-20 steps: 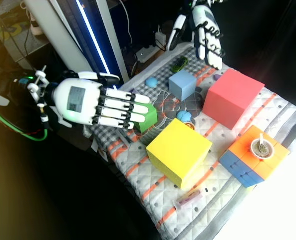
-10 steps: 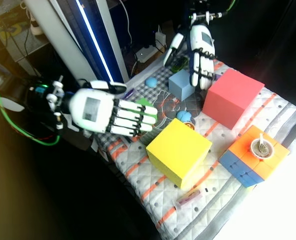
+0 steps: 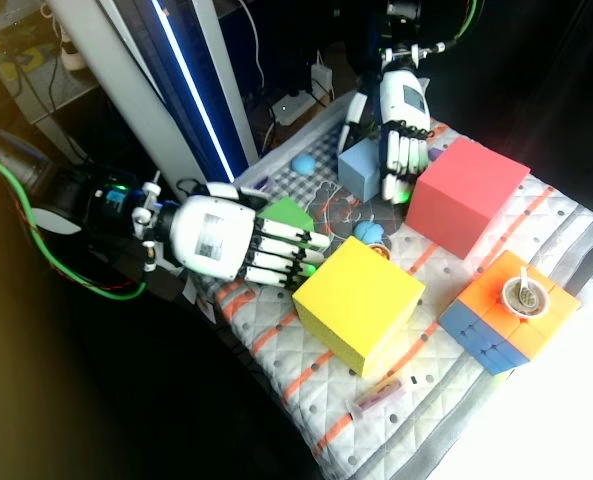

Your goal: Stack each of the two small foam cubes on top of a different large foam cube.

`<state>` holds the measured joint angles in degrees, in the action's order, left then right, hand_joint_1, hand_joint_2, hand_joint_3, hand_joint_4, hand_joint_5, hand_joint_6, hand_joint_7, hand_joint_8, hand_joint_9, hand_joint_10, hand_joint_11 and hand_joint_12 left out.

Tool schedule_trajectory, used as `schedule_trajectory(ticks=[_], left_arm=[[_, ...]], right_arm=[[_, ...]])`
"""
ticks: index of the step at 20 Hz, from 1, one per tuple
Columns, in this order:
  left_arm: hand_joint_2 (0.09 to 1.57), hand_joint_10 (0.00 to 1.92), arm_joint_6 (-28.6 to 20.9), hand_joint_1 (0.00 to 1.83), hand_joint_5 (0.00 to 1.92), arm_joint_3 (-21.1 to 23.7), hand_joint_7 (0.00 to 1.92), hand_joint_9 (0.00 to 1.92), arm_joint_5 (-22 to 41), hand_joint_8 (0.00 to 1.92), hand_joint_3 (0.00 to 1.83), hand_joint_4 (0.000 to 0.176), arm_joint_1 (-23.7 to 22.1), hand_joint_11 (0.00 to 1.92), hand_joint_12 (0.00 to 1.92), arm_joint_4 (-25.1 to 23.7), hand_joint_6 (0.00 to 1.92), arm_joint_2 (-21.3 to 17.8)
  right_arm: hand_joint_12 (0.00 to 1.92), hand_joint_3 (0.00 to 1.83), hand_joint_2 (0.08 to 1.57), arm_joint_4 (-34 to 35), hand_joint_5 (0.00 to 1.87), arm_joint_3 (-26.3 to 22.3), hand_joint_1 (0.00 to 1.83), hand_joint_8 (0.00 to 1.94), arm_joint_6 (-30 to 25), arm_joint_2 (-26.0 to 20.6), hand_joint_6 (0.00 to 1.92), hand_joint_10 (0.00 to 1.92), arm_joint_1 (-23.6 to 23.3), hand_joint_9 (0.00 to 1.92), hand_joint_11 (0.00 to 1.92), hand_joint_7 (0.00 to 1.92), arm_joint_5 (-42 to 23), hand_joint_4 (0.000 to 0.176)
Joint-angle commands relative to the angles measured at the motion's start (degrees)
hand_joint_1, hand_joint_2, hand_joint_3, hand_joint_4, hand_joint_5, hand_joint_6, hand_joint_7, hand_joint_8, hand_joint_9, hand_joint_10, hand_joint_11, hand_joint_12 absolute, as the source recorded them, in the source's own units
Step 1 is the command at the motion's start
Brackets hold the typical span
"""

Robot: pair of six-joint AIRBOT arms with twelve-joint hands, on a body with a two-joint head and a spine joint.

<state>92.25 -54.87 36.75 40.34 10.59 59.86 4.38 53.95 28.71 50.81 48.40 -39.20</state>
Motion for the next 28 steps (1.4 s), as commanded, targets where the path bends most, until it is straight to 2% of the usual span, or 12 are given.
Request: schedule_trajectory(ticks=[1,3,4,7,8,11,14,16,20,24,26,28], left_arm=[[1.2,1.12,1.3,1.29,0.37,0.1,0.47,0.18,4.5,0.2,0.01,0.0,-0.5,0.09,1.69,-0.2,0.57,0.6],[1.24,1.46,2.6,1.35,0.24,0.4,0.25,0.16,4.8,0.93,0.0,0.0,-1.1,0.21,1.71,-0.1,1.0,0.6],[1.36,1.82,2.7,1.4,0.2,0.7,0.31,0.39,5.5,1.65,0.01,0.0,-1.1,0.27,1.77,-0.2,1.24,0.2],[1.31,1.83,2.7,1.6,0.12,3.0,0.0,0.42,9.0,1.48,0.0,0.0,-1.2,0.33,1.72,-1.4,1.47,-2.6],[1.23,1.61,2.7,1.4,0.06,5.3,0.0,0.09,12.0,1.4,0.0,0.0,-1.3,0.27,1.75,-2.9,1.55,-5.3],[1.23,1.76,2.7,1.35,0.05,7.5,0.0,0.06,15.0,1.57,0.0,0.0,-1.9,0.19,1.88,-4.9,1.55,-8.3],[1.31,1.7,2.7,1.41,0.1,8.8,0.3,0.49,17.2,1.74,0.0,0.0,-3.5,0.08,1.76,-6.9,1.42,-10.6],[1.25,1.48,2.8,1.23,0.2,8.7,0.16,0.28,18.0,1.3,0.0,0.0,-5.1,0.19,1.71,-6.9,1.18,-11.5],[1.2,1.64,3.8,1.29,0.18,8.1,0.11,0.45,17.1,1.25,0.0,0.0,-8.2,0.48,1.82,-6.8,1.08,-11.8],[1.17,1.52,10.7,1.56,0.16,7.0,0.18,0.65,15.6,1.21,0.02,0.0,-12.0,0.3,1.84,-2.5,1.16,-11.4],[1.12,1.59,10.7,1.35,0.15,5.0,0.15,0.4,13.5,1.11,0.0,0.0,-13.7,0.47,1.86,-0.7,1.15,-10.5],[1.08,1.44,10.8,1.35,0.2,2.9,0.21,0.38,11.0,0.72,0.0,0.0,-16.2,0.46,1.79,0.7,0.95,-9.6]], right_arm=[[1.91,0.01,1.21,-0.3,0.25,0.2,1.31,1.39,0.0,0.0,1.56,1.64,-0.8,0.53,0.36,0.74,-4.8,0.0],[1.92,0.02,1.3,-0.5,0.5,0.3,1.14,1.5,0.0,-0.1,1.61,1.76,-1.2,0.58,0.51,0.75,-4.8,0.0],[1.92,0.02,1.3,-0.7,0.47,0.3,1.27,1.55,0.0,-0.1,1.61,1.67,-1.5,0.66,0.55,0.67,-4.8,0.0],[1.92,0.02,1.35,-2.5,0.46,-0.9,1.11,1.69,0.0,-2.0,1.63,1.91,-3.6,0.63,0.65,0.67,-5.6,0.0],[1.92,0.02,1.36,-3.6,0.49,-2.8,1.13,1.84,0.0,-4.4,1.52,1.92,-4.5,0.92,1.06,0.65,-8.0,0.0],[1.92,0.0,1.34,-5.0,0.48,-4.8,1.12,1.67,0.0,-7.2,1.58,1.87,-5.7,0.57,0.54,0.7,-10.8,0.0],[1.92,0.0,1.35,-6.6,0.49,-5.3,1.11,1.67,0.0,-8.9,1.58,1.86,-8.4,0.63,0.71,0.68,-11.8,0.0],[1.92,0.0,1.36,-6.6,0.45,-4.7,1.08,1.61,0.0,-9.1,1.71,1.82,-10.5,0.57,0.62,0.66,-11.8,0.0],[1.92,0.0,1.25,-6.3,0.27,-3.2,1.46,1.47,0.0,-9.1,1.69,1.61,-14.3,0.72,0.72,0.64,-11.7,0.0],[1.92,0.01,1.32,-3.3,0.44,-1.0,1.29,1.56,0.0,-8.9,1.7,1.71,-16.9,0.66,0.66,0.59,-11.7,0.0],[1.92,0.01,1.34,-1.2,0.45,0.0,1.27,1.59,0.0,-8.8,1.74,1.73,-17.8,0.64,0.67,0.54,-11.7,0.0],[1.92,0.0,1.33,1.0,0.48,1.6,1.27,1.57,0.0,-8.6,1.73,1.68,-18.5,0.64,0.62,0.56,-11.3,0.0]])
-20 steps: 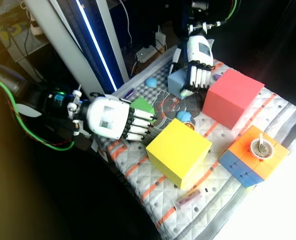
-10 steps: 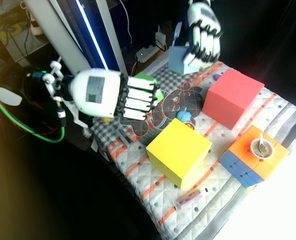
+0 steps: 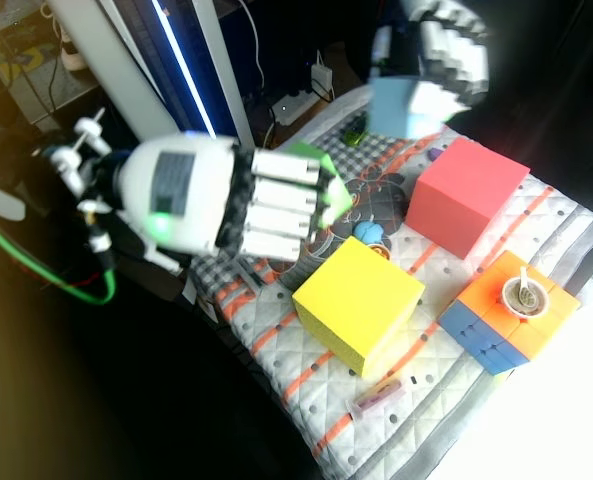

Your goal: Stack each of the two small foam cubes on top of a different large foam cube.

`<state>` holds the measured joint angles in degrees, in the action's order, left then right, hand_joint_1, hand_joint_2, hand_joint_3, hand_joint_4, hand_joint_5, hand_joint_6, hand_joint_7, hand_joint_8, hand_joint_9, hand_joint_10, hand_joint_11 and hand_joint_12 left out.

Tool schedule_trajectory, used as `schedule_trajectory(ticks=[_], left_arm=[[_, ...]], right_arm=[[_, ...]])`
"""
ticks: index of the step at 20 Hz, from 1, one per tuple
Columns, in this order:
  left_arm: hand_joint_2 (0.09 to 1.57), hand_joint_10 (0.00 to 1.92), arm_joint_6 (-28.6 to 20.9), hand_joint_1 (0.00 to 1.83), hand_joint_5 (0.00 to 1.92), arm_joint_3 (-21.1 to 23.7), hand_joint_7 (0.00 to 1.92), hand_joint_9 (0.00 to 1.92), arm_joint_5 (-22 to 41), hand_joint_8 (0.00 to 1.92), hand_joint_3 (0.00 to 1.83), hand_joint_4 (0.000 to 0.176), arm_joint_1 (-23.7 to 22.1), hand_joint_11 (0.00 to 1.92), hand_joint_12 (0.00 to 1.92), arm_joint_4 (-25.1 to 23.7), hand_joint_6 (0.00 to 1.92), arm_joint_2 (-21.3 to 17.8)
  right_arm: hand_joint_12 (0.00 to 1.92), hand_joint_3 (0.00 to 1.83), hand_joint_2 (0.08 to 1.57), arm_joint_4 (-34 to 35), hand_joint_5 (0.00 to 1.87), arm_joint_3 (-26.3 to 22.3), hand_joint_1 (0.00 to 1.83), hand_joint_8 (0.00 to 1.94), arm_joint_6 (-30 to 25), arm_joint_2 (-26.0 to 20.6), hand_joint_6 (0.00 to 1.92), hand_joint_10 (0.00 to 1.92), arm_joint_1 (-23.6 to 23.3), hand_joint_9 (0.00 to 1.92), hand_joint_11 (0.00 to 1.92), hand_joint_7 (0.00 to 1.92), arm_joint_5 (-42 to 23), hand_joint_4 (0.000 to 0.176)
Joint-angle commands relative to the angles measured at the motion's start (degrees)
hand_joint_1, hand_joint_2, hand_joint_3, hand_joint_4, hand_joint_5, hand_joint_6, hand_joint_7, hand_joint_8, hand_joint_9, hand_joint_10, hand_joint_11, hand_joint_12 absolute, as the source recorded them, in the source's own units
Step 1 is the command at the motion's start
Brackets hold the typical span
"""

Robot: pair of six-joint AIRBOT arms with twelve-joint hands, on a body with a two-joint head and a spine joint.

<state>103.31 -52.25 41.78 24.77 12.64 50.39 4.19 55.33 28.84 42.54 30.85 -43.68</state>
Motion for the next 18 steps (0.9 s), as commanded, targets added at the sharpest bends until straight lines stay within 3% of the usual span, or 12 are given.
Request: schedule_trajectory(ticks=[1,2,4,5,8,10,11,12,13,15,16,18], left_arm=[[1.08,1.37,1.7,1.34,0.21,-0.5,0.25,0.4,5.0,0.62,0.0,0.0,-1.6,0.45,1.76,0.6,0.87,0.4],[1.1,1.34,4.5,1.33,0.2,-1.0,0.27,0.42,4.3,0.61,0.0,0.0,-2.5,0.39,1.75,2.4,0.78,0.8],[1.12,1.53,10.5,1.24,0.35,-2.4,0.33,0.47,2.3,0.76,0.0,0.0,-4.6,0.55,1.91,6.4,0.63,2.0],[1.13,1.6,12.0,1.23,0.35,-3.5,0.3,0.43,1.2,0.8,0.0,0.0,-5.7,0.54,1.92,8.1,0.5,2.8],[1.13,1.45,12.5,1.22,0.38,-6.2,0.31,0.32,-0.9,0.77,0.0,0.0,-6.7,0.37,1.92,12.1,0.14,4.0],[1.15,1.58,12.5,1.27,0.45,-7.4,0.32,0.36,-2.1,1.02,0.0,0.0,-6.7,0.46,1.92,13.6,0.08,4.3],[1.15,1.56,12.5,1.27,0.48,-7.8,0.31,0.41,-2.4,0.99,0.0,0.0,-6.7,0.53,1.92,14.3,0.08,4.6],[1.15,1.53,12.5,1.28,0.51,-8.2,0.33,0.43,-3.0,0.97,0.0,0.0,-6.7,0.53,1.92,14.8,0.07,4.8],[1.15,1.46,12.5,1.27,0.53,-8.6,0.34,0.42,-3.7,0.9,0.0,0.0,-6.5,0.46,1.89,15.2,0.07,5.2],[1.14,1.41,12.5,1.21,0.61,-9.2,0.39,0.39,-4.4,0.81,0.0,0.0,-5.6,0.35,1.9,16.0,0.09,6.0],[1.14,1.36,12.5,1.15,0.57,-9.5,0.37,0.32,-4.6,0.78,0.0,0.0,-5.2,0.22,1.89,16.3,0.07,6.4],[1.12,0.94,12.5,1.08,0.48,-9.8,0.36,0.15,-5.0,0.29,0.0,0.0,-4.7,0.01,1.75,16.5,0.02,7.0]], right_arm=[[1.92,0.0,1.34,2.2,0.51,1.1,1.13,1.55,-0.1,0.1,1.71,1.73,-1.5,0.59,0.55,0.63,-6.2,0.0],[1.92,0.0,1.34,3.0,0.52,2.1,1.1,1.53,-0.1,0.7,1.71,1.73,-2.1,0.56,0.54,0.65,-5.4,0.0],[1.92,0.0,1.34,4.5,0.47,4.2,1.26,1.58,-0.1,2.2,1.78,1.68,-4.3,0.62,0.54,0.54,-2.0,0.0],[1.92,0.0,1.35,6.4,0.5,4.6,1.11,1.56,-0.1,2.8,1.75,1.7,-5.3,0.56,0.59,0.6,-0.2,0.0],[1.92,0.0,1.33,8.7,0.55,6.7,1.1,1.49,-0.1,5.4,1.68,1.65,-8.4,0.53,0.57,0.66,5.0,0.004],[1.92,0.0,1.33,9.2,0.52,8.7,1.1,1.51,-0.1,6.8,1.68,1.68,-9.4,0.57,0.62,0.67,8.0,0.0],[1.92,0.0,1.32,9.5,0.46,9.3,1.25,1.52,-0.1,7.2,1.69,1.65,-9.4,0.67,0.66,0.62,8.8,0.0],[1.92,0.0,1.32,10.0,0.48,9.8,1.15,1.51,-0.1,7.5,1.68,1.7,-9.4,0.67,0.72,0.7,9.5,0.0],[1.92,0.0,1.3,10.1,0.44,10.1,1.28,1.49,-0.1,7.7,1.65,1.62,-9.4,0.72,0.71,0.68,10.3,0.0],[1.92,0.0,1.3,10.3,0.49,10.8,1.16,1.47,-0.1,8.2,1.62,1.7,-9.4,0.73,0.8,0.78,11.7,0.0],[1.92,0.0,1.31,10.3,0.48,11.1,1.14,1.46,-0.1,8.5,1.66,1.67,-9.4,0.65,0.67,0.76,12.3,0.0],[1.92,0.0,1.33,10.3,0.47,11.3,1.12,1.51,-0.1,8.9,1.67,1.68,-9.4,0.57,0.58,0.73,13.1,0.0]])
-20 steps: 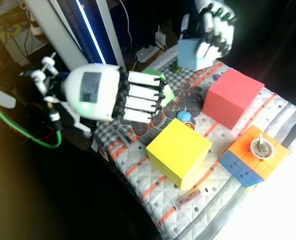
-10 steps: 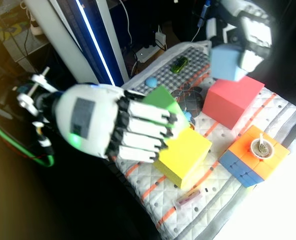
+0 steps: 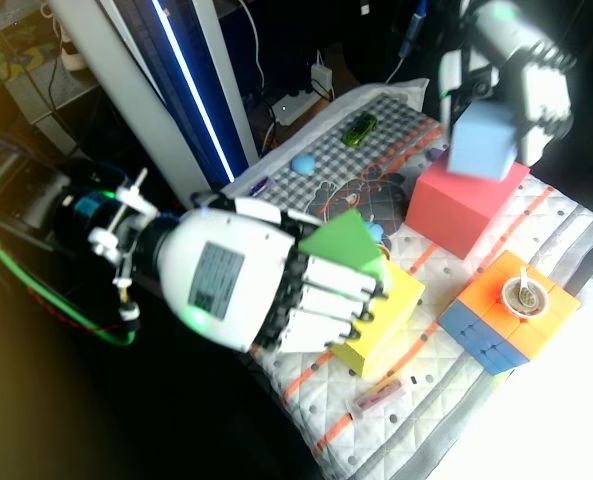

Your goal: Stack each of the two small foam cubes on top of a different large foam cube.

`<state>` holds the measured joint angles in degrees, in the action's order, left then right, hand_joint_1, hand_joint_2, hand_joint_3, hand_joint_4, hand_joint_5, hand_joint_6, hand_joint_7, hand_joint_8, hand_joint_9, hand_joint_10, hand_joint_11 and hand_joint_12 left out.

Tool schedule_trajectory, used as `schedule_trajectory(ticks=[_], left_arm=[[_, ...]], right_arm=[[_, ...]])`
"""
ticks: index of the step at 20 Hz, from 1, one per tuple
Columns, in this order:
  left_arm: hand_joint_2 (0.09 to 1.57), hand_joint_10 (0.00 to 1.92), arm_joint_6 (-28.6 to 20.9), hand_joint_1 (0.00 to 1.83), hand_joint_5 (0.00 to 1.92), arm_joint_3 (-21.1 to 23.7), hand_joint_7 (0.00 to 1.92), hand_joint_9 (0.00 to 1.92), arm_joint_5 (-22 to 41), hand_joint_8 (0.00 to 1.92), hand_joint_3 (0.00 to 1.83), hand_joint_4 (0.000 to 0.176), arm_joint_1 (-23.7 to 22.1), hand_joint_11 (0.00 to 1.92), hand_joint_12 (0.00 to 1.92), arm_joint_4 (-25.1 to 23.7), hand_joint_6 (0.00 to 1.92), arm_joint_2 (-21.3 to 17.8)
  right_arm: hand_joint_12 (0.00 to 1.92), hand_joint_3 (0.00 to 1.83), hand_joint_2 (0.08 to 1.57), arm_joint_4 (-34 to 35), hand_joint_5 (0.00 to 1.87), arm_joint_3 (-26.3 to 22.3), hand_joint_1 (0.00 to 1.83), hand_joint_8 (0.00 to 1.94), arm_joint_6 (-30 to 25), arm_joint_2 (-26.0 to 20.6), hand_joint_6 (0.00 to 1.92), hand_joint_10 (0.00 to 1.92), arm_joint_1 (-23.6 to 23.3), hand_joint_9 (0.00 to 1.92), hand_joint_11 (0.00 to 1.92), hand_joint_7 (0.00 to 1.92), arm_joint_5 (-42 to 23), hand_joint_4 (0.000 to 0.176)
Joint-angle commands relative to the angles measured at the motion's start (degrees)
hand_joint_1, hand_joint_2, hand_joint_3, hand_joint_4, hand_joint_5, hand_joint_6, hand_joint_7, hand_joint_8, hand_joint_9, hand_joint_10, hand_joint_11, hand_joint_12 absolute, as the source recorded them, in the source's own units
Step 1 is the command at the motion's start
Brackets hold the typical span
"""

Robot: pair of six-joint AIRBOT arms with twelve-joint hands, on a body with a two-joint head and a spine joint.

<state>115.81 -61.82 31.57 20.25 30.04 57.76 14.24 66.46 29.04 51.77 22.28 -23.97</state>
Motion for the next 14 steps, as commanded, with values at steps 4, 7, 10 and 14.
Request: schedule_trajectory(ticks=[4,7,10,14], left_arm=[[1.14,0.03,0.0,0.88,0.11,-0.3,0.02,0.0,5.0,0.0,0.0,0.023,0.2,0.0,0.49,-0.7,0.0,0.0],[1.1,0.0,0.0,0.61,0.0,0.1,0.0,0.0,6.3,0.0,0.0,0.14,0.5,0.0,0.0,-0.6,0.0,-0.3],[1.07,0.0,0.0,0.56,0.0,0.9,0.0,0.0,7.7,0.0,0.0,0.176,0.8,0.0,0.0,-0.7,0.0,-1.1],[1.08,0.0,-0.1,0.69,0.0,3.7,0.0,0.0,12.9,0.0,0.0,0.176,1.7,0.0,0.0,-1.9,0.0,-3.5]], right_arm=[[1.82,0.0,1.17,0.2,0.01,0.1,1.05,0.73,-0.3,0.1,0.86,1.17,-0.9,0.07,0.03,0.09,-5.5,0.0],[1.36,0.0,1.09,0.2,0.0,-0.2,0.76,0.01,-0.3,-0.2,0.04,0.04,-0.9,0.0,0.0,0.0,-5.4,0.03],[0.41,0.0,1.06,0.2,0.0,-1.2,0.59,0.0,-0.3,-1.8,0.0,0.0,-0.9,0.0,0.0,0.0,-5.8,0.043],[0.08,0.0,1.06,0.2,0.0,-5.5,0.66,0.0,-0.3,-6.5,0.0,0.0,-0.9,0.0,0.0,0.0,-10.9,0.099]])
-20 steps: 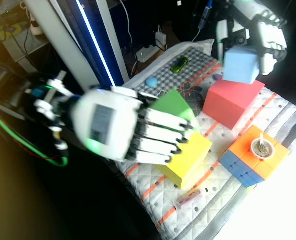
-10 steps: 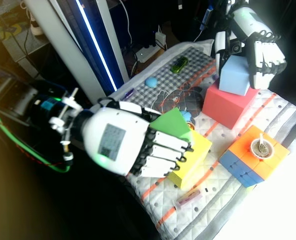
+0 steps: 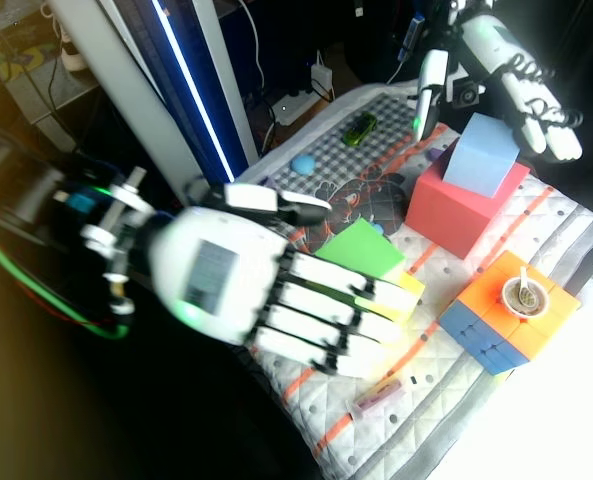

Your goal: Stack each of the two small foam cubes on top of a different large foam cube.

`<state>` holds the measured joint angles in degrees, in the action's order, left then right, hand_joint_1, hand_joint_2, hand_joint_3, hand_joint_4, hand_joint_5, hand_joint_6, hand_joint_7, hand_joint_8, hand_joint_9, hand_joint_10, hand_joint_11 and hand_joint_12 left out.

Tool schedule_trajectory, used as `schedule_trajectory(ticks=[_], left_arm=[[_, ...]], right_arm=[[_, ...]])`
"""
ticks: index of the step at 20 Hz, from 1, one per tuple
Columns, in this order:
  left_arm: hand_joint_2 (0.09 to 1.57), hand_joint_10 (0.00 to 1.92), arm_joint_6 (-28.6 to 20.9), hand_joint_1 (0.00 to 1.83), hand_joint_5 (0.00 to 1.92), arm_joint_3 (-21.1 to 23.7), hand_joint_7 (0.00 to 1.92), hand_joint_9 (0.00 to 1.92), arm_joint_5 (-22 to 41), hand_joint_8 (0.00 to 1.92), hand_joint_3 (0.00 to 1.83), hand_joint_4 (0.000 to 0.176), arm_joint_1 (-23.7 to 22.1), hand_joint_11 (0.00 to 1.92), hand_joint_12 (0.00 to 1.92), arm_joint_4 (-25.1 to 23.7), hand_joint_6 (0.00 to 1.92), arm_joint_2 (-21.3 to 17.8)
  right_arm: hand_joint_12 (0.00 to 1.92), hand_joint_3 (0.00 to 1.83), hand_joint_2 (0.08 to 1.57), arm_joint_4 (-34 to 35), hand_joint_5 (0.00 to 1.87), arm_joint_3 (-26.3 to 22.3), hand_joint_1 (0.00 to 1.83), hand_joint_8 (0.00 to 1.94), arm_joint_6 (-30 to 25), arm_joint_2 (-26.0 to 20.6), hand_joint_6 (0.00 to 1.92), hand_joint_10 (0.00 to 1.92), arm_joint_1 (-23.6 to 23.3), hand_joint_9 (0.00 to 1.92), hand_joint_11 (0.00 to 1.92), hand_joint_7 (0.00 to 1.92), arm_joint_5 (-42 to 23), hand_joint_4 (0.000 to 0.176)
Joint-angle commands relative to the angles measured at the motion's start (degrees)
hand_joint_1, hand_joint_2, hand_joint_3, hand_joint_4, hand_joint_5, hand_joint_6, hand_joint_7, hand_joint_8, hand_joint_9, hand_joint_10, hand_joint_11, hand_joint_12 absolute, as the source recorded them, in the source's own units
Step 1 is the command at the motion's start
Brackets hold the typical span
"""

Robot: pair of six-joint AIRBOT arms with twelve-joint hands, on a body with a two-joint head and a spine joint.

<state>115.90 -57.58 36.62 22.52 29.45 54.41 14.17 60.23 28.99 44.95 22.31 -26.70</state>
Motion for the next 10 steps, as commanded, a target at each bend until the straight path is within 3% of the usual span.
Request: schedule_trajectory(ticks=[1,2,3,5,6,8,9,10], left_arm=[[1.09,0.0,-0.4,0.71,0.0,0.3,0.0,0.0,9.5,0.0,0.0,0.176,-0.2,0.0,0.0,-1.9,0.0,-1.1],[1.07,0.0,-1.1,0.65,0.0,1.3,0.0,0.0,11.3,0.0,0.0,0.176,0.4,0.0,0.0,-2.6,0.0,-2.5],[1.05,0.0,-2.0,0.63,0.0,2.1,0.0,0.0,12.9,0.0,0.0,0.176,0.9,0.0,0.0,-3.1,0.0,-3.4],[1.06,0.0,-8.4,0.58,0.0,4.0,0.0,0.0,18.7,0.0,0.0,0.166,3.4,0.0,0.0,-5.5,0.0,-6.5],[1.06,0.0,-12.4,0.52,0.0,4.7,0.0,0.0,21.8,0.0,0.0,0.174,4.9,0.02,0.01,-6.8,0.0,-8.1],[1.07,0.0,-17.3,0.66,0.0,6.2,0.0,0.0,27.2,0.0,0.0,0.176,8.2,0.0,0.0,-8.5,0.0,-10.4],[1.06,0.0,-18.8,0.64,0.0,7.0,0.0,0.0,29.5,0.0,0.0,0.176,9.5,0.0,0.0,-9.1,0.0,-11.2],[1.04,0.0,-20.1,0.62,0.0,7.8,0.0,0.0,31.7,0.0,0.0,0.176,10.7,0.0,0.0,-10.0,0.0,-11.9]], right_arm=[[0.02,0.0,1.05,0.1,0.0,-0.5,0.63,0.0,-0.3,-1.1,0.0,0.0,-0.9,0.0,0.0,0.0,-10.0,0.073],[0.0,0.0,1.01,0.0,0.0,-2.0,0.57,0.0,-0.3,-2.3,0.0,0.0,-0.9,0.0,0.0,0.0,-11.9,0.076],[0.46,0.07,0.94,-0.2,0.0,-3.1,0.52,0.0,-0.3,-2.3,0.0,0.0,-0.9,0.0,0.0,0.0,-13.3,0.084],[0.51,0.03,0.98,-1.1,0.0,-6.5,0.54,0.0,-0.3,-4.7,0.0,0.0,-0.5,0.0,0.0,0.0,-17.5,0.115],[0.61,0.01,1.0,-2.4,0.0,-8.1,0.53,0.0,-0.3,-6.3,0.0,0.0,-0.1,0.0,0.0,0.0,-19.4,0.118],[0.7,0.01,1.02,-4.7,0.0,-10.3,0.56,0.0,-0.3,-8.5,0.0,0.0,1.5,0.0,0.0,0.0,-24.2,0.133],[0.79,0.0,1.03,-6.0,0.0,-10.5,0.58,0.0,-0.3,-9.1,0.0,0.0,3.2,0.0,0.0,0.0,-26.8,0.105],[0.71,0.0,1.02,-7.4,0.0,-10.5,0.62,0.0,-0.3,-9.7,0.0,0.0,5.4,0.0,0.0,0.0,-30.1,0.095]])
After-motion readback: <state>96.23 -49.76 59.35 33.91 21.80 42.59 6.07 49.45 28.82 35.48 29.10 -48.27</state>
